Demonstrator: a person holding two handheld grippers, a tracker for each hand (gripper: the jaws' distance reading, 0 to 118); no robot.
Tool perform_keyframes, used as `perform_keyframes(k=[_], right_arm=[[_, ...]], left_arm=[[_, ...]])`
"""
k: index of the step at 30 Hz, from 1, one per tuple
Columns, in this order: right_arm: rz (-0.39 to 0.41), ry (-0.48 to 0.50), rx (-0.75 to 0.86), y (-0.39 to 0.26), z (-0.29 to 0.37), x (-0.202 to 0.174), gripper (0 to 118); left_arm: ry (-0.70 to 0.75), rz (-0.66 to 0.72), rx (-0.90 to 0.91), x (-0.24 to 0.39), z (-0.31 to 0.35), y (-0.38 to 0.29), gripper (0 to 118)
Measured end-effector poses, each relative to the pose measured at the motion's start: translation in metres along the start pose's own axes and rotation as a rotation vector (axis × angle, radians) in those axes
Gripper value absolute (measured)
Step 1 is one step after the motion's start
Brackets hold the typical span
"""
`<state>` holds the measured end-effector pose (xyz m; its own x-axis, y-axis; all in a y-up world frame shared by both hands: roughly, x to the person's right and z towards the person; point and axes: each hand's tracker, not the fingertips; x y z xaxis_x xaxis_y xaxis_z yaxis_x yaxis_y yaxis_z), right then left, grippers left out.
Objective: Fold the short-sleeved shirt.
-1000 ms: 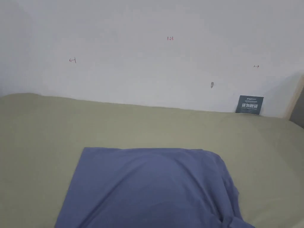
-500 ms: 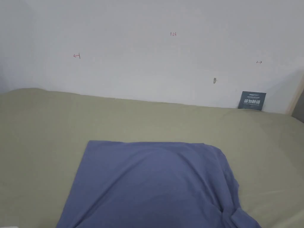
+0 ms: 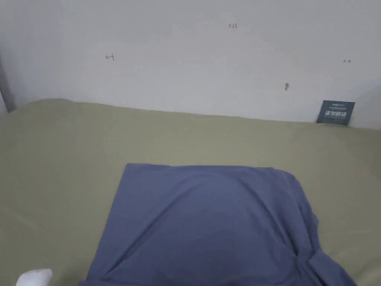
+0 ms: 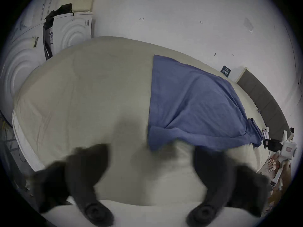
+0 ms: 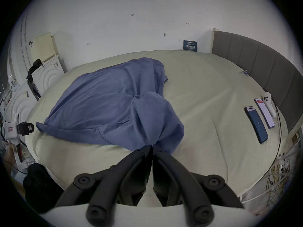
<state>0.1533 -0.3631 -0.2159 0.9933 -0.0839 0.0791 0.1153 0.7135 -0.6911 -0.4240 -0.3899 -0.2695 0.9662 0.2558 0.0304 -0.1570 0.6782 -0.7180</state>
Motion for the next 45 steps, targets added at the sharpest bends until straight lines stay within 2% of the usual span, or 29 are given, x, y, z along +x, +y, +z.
perform_keyframes(k=[3,5,6,7,8,9,10,11,12,13,14,20,21,22,24,27,31,34,38,45], right_arm=[[-0.002,-0.006,-0.003,0.001,-0.002,0.004,7],[-0.007,-0.009,-0.009,0.001,-0.005,0.007,7],[-0.012,-0.011,-0.012,0.002,-0.006,0.007,7],[-0.018,-0.012,-0.015,0.002,-0.008,0.009,7],[-0.025,-0.011,-0.016,0.002,-0.011,0.011,7],[-0.032,-0.006,-0.017,0.003,-0.014,0.013,8],[-0.036,0.01,-0.028,0.004,-0.017,0.016,15],[-0.028,0.033,-0.038,0.005,-0.02,0.019,36],[-0.017,0.049,-0.043,0.004,-0.022,0.02,71],[-0.003,0.034,-0.038,0.004,-0.022,0.022,91],[0.005,0.034,-0.03,0.001,-0.022,0.022,99],[-0.052,0.008,-0.06,0.0,-0.042,0.036,98],[-0.06,0.005,-0.065,0.0,-0.048,0.038,94],[-0.062,0.007,-0.069,0.001,-0.051,0.035,78],[-0.055,0.034,-0.04,0.002,-0.05,0.033,12],[0.025,0.038,0.062,0.005,-0.039,0.02,11],[0.055,0.048,0.175,0.02,-0.026,0.008,11],[0.027,0.046,0.248,0.041,-0.019,0.003,11],[0.025,0.059,0.258,0.076,-0.029,0.0,11],[0.092,0.029,0.163,0.129,-0.091,-0.009,11]], left_arm=[[0.045,-0.074,-0.038,0.008,-0.015,0.005,113],[0.047,-0.086,-0.046,0.01,-0.027,0.008,107],[0.041,-0.086,-0.047,0.01,-0.03,0.01,89],[0.018,-0.082,-0.05,0.009,-0.035,0.012,62],[-0.008,-0.078,-0.053,0.01,-0.038,0.014,29],[-0.003,-0.082,-0.054,0.011,-0.041,0.015,9],[-0.006,-0.082,-0.053,0.014,-0.042,0.015,9],[-0.007,-0.08,-0.059,0.015,-0.042,0.016,7],[-0.017,-0.077,-0.063,0.014,-0.042,0.017,7],[-0.019,-0.074,-0.06,0.013,-0.04,0.018,7],[-0.024,-0.067,-0.056,0.011,-0.039,0.019,7],[-0.041,-0.02,-0.034,0.008,-0.037,0.021,7],[-0.039,-0.019,-0.034,0.009,-0.037,0.021,7],[-0.04,-0.017,-0.035,0.01,-0.037,0.021,7],[-0.039,-0.02,-0.036,0.013,-0.033,0.019,7],[-0.044,-0.042,-0.022,0.011,-0.03,0.021,7],[-0.063,-0.037,0.017,0.013,-0.019,0.03,7],[-0.064,-0.043,0.052,0.018,-0.014,0.047,7],[-0.062,-0.046,0.077,0.018,-0.016,0.081,7],[-0.016,-0.056,0.006,0.013,-0.063,0.149,7]])
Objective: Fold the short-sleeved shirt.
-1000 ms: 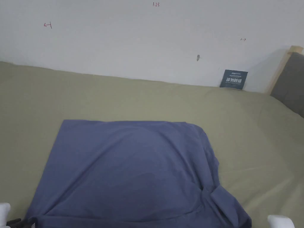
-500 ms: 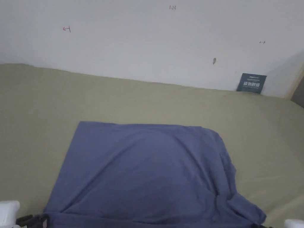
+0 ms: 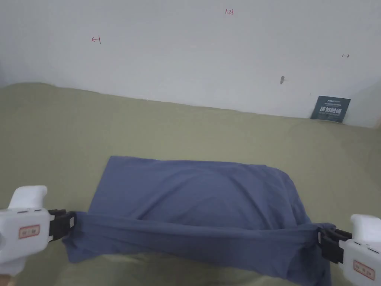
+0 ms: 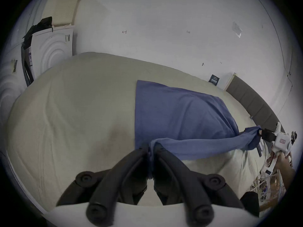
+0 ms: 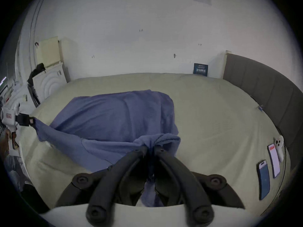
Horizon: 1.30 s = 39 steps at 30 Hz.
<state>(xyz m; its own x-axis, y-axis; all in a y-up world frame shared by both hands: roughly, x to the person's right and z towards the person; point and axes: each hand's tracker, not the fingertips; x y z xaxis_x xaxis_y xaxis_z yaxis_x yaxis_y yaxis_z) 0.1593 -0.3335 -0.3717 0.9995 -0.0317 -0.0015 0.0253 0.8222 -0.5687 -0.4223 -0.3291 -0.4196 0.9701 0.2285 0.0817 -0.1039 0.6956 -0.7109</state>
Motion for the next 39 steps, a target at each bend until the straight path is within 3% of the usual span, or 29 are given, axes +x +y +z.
perform_keyframes(k=[8,9,10,11,12,13,15,18,23,25,26,27,28,29,30,31,35,39], right_arm=[[0.113,-0.034,-0.146,0.018,-0.075,-0.003,11],[0.11,-0.04,-0.175,0.017,-0.081,-0.002,11],[0.104,-0.055,-0.204,0.015,-0.086,-0.001,12],[0.091,-0.06,-0.208,0.013,-0.089,0.0,17],[0.076,-0.063,-0.209,0.011,-0.091,0.003,33],[0.051,-0.076,-0.205,0.009,-0.091,0.006,50],[-0.023,-0.125,-0.175,0.007,-0.082,0.012,93],[-0.062,-0.107,-0.082,0.007,-0.054,0.017,96],[-0.026,-0.082,-0.018,0.0,0.004,0.009,94],[-0.012,-0.075,-0.039,-0.008,0.019,0.003,93],[-0.009,-0.07,-0.053,-0.014,0.026,-0.001,86],[-0.007,-0.064,-0.067,-0.021,0.033,-0.005,64],[-0.004,-0.054,-0.08,-0.028,0.037,-0.008,38],[0.006,-0.057,-0.102,-0.036,0.039,-0.013,14],[0.044,-0.08,-0.129,-0.042,0.04,-0.017,13],[0.026,-0.105,-0.149,-0.051,0.042,-0.02,11],[-0.011,-0.081,-0.16,-0.069,0.043,-0.024,7],[-0.042,-0.068,-0.161,-0.067,0.04,-0.023,7]], left_arm=[[0.068,-0.078,-0.157,-0.001,-0.067,0.033,7],[0.062,-0.07,-0.172,-0.001,-0.073,0.034,9],[0.06,-0.063,-0.191,-0.002,-0.077,0.032,21],[0.066,-0.059,-0.196,-0.001,-0.082,0.031,48],[0.071,-0.055,-0.199,-0.001,-0.086,0.031,81],[0.096,-0.052,-0.2,-0.001,-0.088,0.03,91],[0.118,-0.007,-0.161,-0.014,-0.088,0.03,91],[0.042,0.116,-0.068,-0.018,-0.057,0.026,91],[0.048,0.088,-0.005,-0.009,-0.002,-0.001,90],[0.049,0.043,-0.029,-0.002,0.013,-0.021,80],[0.04,0.024,-0.034,0.003,0.018,-0.031,67],[0.031,0.0,-0.042,0.007,0.023,-0.042,42],[0.043,-0.023,-0.057,0.012,0.024,-0.053,26],[0.093,-0.048,-0.087,0.019,0.026,-0.065,18],[0.126,-0.072,-0.098,0.013,0.019,-0.075,6],[0.13,-0.092,-0.099,0.016,0.02,-0.085,0],[0.029,-0.036,-0.111,0.017,0.023,-0.107,0],[0.078,-0.045,-0.103,0.014,0.011,-0.092,2]])
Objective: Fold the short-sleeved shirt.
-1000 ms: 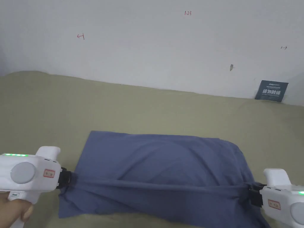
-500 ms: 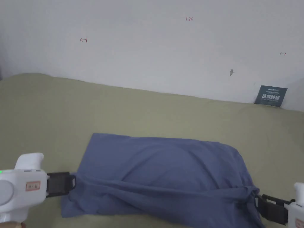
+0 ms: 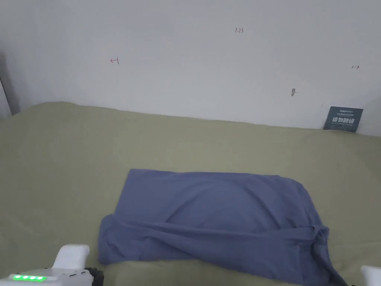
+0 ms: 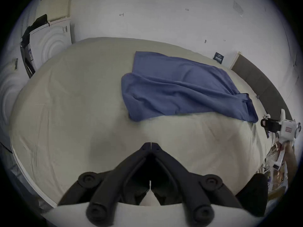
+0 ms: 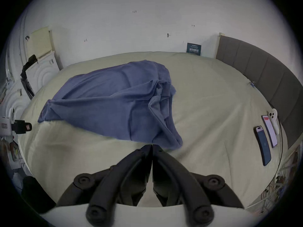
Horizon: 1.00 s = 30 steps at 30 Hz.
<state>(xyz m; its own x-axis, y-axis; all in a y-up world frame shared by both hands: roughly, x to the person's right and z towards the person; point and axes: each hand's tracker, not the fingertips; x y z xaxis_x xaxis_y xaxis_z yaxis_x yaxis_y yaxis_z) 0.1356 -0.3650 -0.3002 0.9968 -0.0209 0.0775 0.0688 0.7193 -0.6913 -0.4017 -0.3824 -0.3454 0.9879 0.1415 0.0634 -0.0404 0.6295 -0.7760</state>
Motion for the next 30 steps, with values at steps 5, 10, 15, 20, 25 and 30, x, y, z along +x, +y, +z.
perform_keyframes(k=[5,10,15,20,25,30], right_arm=[[-0.003,0.003,0.026,0.014,-0.002,0.006,7],[-0.029,-0.004,0.026,0.021,-0.013,0.017,7],[-0.086,0.035,0.025,0.025,-0.029,0.033,7],[-0.064,0.02,0.0,0.034,-0.049,0.039,111],[-0.03,0.051,-0.067,0.041,-0.074,0.038,104],[-0.052,0.068,-0.139,0.034,-0.097,0.043,18]], left_arm=[[0.095,0.027,0.04,-0.014,-0.025,0.034,96],[0.029,0.114,-0.016,-0.03,-0.068,0.055,96],[0.076,0.05,-0.074,-0.02,-0.089,0.059,97],[0.085,-0.014,0.02,-0.006,-0.066,0.058,17],[0.029,-0.002,0.002,-0.006,-0.063,0.058,3],[0.004,0.023,0.004,-0.017,-0.071,0.061,3]])
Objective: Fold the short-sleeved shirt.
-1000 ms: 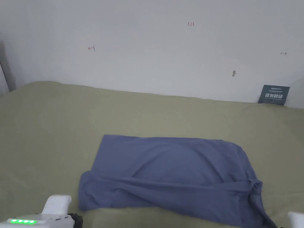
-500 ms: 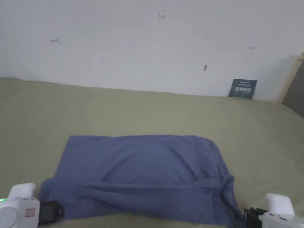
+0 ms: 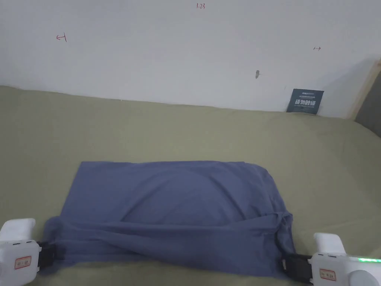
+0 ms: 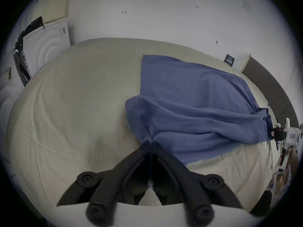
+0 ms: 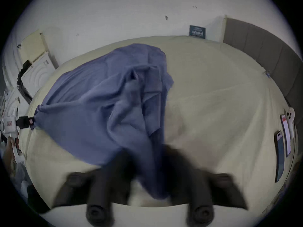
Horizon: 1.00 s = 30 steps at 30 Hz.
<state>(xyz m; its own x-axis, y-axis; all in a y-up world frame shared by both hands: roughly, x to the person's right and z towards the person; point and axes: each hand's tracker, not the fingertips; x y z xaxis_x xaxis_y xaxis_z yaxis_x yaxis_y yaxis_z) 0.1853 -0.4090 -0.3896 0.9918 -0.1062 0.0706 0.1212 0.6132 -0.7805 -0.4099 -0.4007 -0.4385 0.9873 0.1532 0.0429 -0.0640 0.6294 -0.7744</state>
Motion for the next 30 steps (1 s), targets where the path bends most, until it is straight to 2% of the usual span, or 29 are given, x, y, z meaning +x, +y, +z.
perform_keyframes(k=[1,2,4,8,12,23,30], right_arm=[[-0.021,-0.015,-0.007,0.0,-0.002,0.002,15],[-0.069,0.025,0.03,-0.001,0.0,0.003,13],[-0.105,0.051,0.022,-0.002,0.004,0.007,12],[-0.031,0.021,0.029,-0.002,0.013,0.001,12],[-0.055,0.049,0.056,0.001,0.033,0.004,12],[0.001,0.076,0.084,-0.005,0.083,0.008,12],[0.004,0.096,0.05,-0.034,0.105,0.01,12]], left_arm=[[-0.008,0.007,-0.001,0.002,0.002,0.002,3],[-0.013,0.01,0.0,0.0,0.003,0.001,3],[-0.026,0.008,-0.001,-0.001,0.004,-0.001,3],[-0.054,0.024,-0.005,-0.005,0.006,0.002,3],[-0.083,0.029,0.003,-0.009,0.016,0.001,3],[-0.13,-0.04,0.026,-0.013,0.056,0.002,3],[-0.145,-0.065,-0.01,-0.022,0.083,-0.025,3]])
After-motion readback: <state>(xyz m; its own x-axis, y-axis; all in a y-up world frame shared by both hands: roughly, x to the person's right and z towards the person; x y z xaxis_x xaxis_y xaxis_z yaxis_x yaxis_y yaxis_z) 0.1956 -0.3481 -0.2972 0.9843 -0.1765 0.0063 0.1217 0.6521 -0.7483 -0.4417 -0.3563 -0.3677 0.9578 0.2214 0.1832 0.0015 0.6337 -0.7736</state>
